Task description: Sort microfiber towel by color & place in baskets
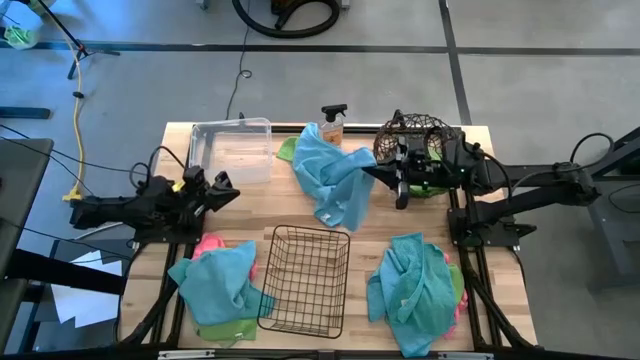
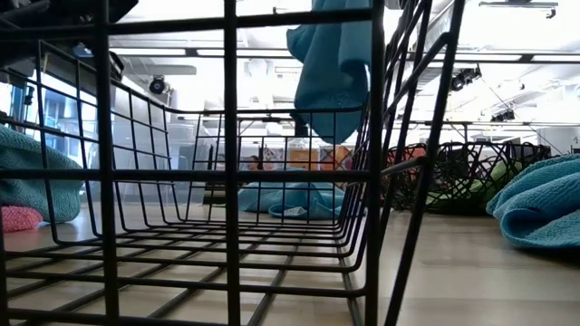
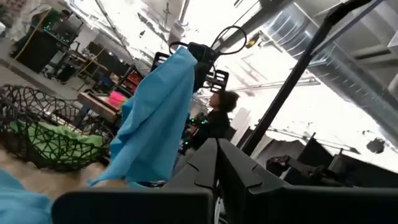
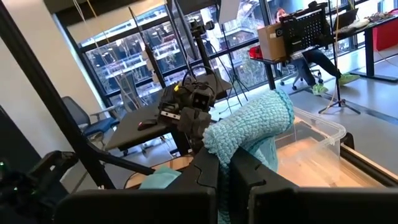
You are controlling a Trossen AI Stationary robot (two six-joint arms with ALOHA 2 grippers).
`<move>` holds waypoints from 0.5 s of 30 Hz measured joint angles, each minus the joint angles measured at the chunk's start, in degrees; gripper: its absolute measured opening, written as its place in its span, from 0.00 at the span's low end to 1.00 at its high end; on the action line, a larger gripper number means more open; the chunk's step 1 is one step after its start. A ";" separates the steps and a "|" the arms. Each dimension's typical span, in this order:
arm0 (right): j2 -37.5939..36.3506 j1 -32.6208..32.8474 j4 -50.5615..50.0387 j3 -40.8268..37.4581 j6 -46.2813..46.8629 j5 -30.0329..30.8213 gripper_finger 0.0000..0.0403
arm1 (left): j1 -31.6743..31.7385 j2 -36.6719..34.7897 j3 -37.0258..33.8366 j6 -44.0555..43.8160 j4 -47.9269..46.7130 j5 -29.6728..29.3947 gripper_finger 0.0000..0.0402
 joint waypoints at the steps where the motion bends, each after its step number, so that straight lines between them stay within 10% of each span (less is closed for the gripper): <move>1: 0.00 0.00 0.00 0.01 0.29 -0.40 0.00 | 0.00 1.36 1.01 0.72 -0.19 -0.16 0.01; 15: -0.04 0.00 -0.07 0.03 -2.75 -13.75 0.00 | 0.00 38.38 28.70 17.04 -5.48 -2.47 0.19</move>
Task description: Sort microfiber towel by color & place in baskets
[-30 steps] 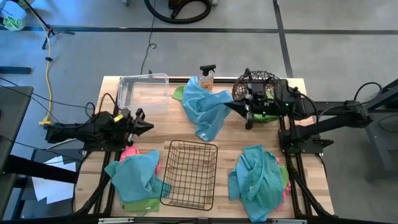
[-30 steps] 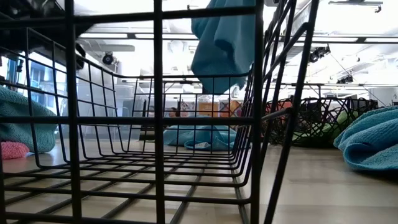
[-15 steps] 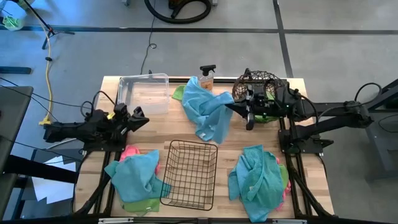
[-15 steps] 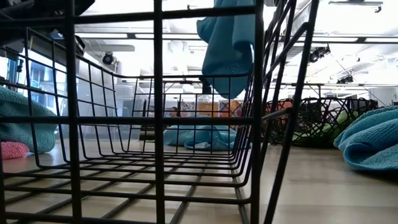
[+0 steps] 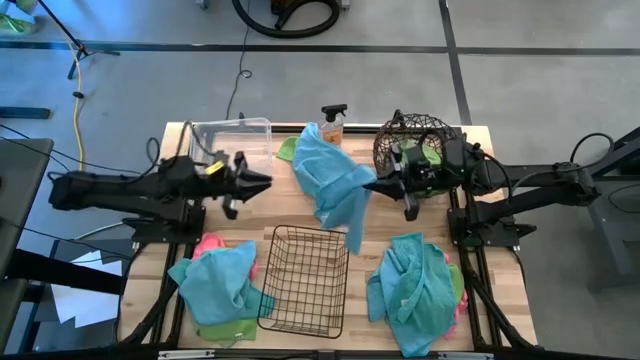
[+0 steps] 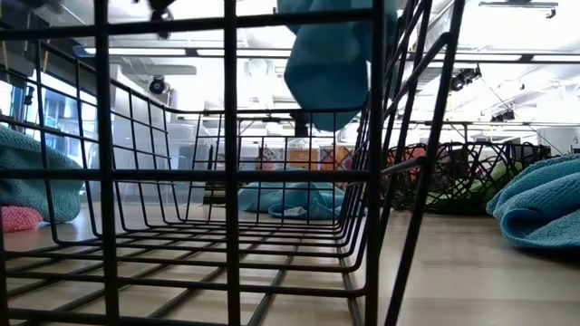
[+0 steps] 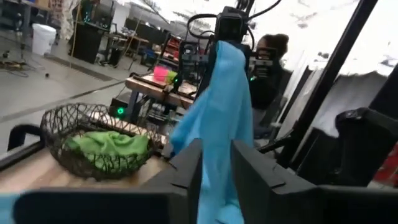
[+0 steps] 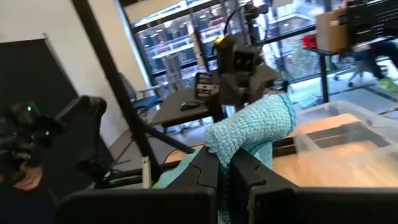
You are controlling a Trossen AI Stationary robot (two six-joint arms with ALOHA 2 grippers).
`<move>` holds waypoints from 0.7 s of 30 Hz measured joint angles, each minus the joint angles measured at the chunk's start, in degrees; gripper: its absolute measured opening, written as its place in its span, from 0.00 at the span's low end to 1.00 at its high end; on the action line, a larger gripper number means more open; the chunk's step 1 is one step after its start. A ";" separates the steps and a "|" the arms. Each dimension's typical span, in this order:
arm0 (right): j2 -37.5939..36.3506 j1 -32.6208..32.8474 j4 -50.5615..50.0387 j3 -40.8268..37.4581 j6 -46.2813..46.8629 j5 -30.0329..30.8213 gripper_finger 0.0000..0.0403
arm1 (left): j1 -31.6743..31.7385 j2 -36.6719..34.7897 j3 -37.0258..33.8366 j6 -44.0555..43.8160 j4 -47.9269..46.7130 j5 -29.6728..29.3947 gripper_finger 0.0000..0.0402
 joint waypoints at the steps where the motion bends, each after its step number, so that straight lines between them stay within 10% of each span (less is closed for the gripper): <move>1: -0.02 0.00 0.01 0.00 0.01 -1.14 0.00 | 0.00 2.36 2.37 0.53 -0.32 0.02 0.21; 11: -0.02 0.00 0.02 0.02 0.47 -7.21 0.00 | -4.74 17.24 21.27 1.56 -10.14 0.44 0.46; 21: 1.11 -0.03 3.81 0.11 -2.01 -0.69 0.00 | -8.94 21.03 23.86 7.96 -6.99 -2.55 0.52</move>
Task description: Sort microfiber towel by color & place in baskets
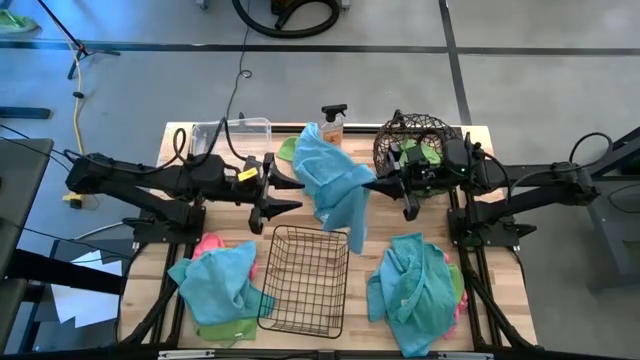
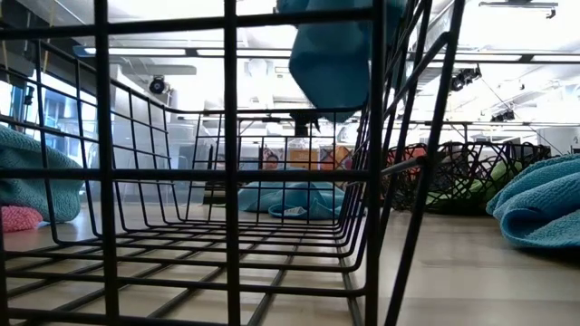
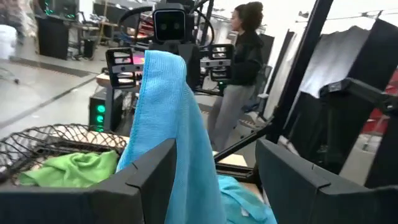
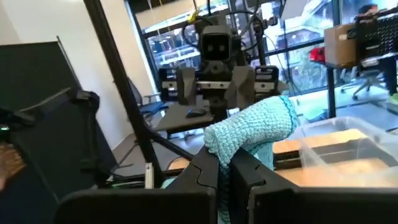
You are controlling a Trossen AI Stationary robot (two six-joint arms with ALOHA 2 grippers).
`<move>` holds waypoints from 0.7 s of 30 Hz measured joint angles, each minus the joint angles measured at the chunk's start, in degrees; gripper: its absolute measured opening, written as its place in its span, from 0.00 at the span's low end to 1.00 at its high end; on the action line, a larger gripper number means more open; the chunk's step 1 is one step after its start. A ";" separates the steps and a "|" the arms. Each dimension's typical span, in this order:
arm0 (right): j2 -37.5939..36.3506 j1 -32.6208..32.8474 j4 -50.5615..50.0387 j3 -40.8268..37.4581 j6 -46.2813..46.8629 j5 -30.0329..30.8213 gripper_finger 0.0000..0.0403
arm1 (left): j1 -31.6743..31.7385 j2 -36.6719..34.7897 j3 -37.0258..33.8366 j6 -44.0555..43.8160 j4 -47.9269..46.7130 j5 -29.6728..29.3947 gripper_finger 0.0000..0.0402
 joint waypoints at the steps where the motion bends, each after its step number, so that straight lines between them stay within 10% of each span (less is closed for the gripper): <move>1: 0.60 0.01 1.25 0.00 -0.21 0.01 0.00 | -0.09 0.42 0.00 0.73 0.71 -0.70 0.52; 21: 11.15 2.39 17.71 0.02 -2.52 0.05 0.00 | 0.60 5.28 -0.02 5.35 4.81 -2.65 0.61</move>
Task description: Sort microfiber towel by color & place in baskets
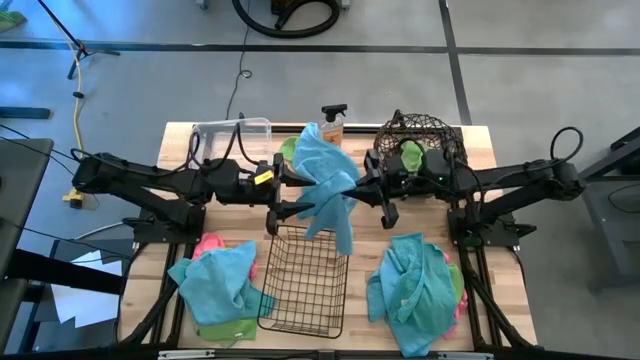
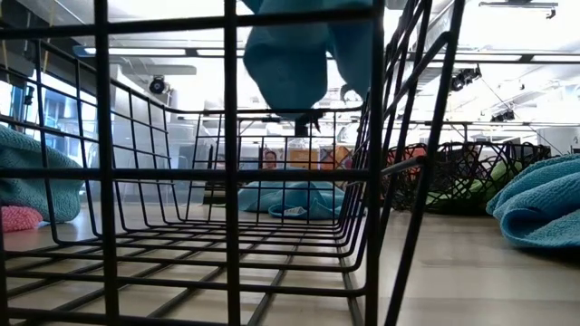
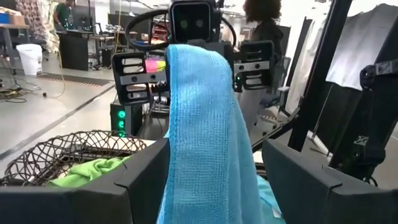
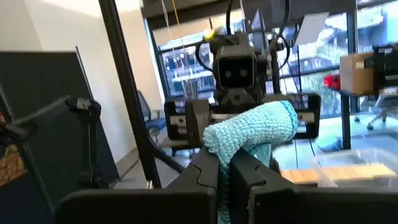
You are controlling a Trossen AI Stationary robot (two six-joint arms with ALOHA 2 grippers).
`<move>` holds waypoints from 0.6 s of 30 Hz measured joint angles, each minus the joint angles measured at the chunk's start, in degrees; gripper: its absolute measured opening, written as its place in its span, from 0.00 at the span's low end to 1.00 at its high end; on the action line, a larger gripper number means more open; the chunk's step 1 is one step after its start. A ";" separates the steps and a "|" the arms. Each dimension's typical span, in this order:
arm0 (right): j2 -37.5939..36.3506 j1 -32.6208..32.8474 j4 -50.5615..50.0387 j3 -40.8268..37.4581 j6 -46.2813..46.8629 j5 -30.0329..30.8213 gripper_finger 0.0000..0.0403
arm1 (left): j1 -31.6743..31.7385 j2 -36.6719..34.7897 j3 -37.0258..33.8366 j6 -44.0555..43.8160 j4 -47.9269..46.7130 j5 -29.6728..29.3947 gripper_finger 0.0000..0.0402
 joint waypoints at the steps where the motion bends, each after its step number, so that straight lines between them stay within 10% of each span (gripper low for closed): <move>1: 0.31 0.00 0.58 0.00 -0.02 0.00 0.00 | 0.13 0.07 0.00 -0.39 0.36 0.22 0.62; 18: 4.00 0.00 8.72 0.00 -0.43 -0.38 0.00 | 2.02 7.61 -0.04 -1.50 10.55 2.17 0.63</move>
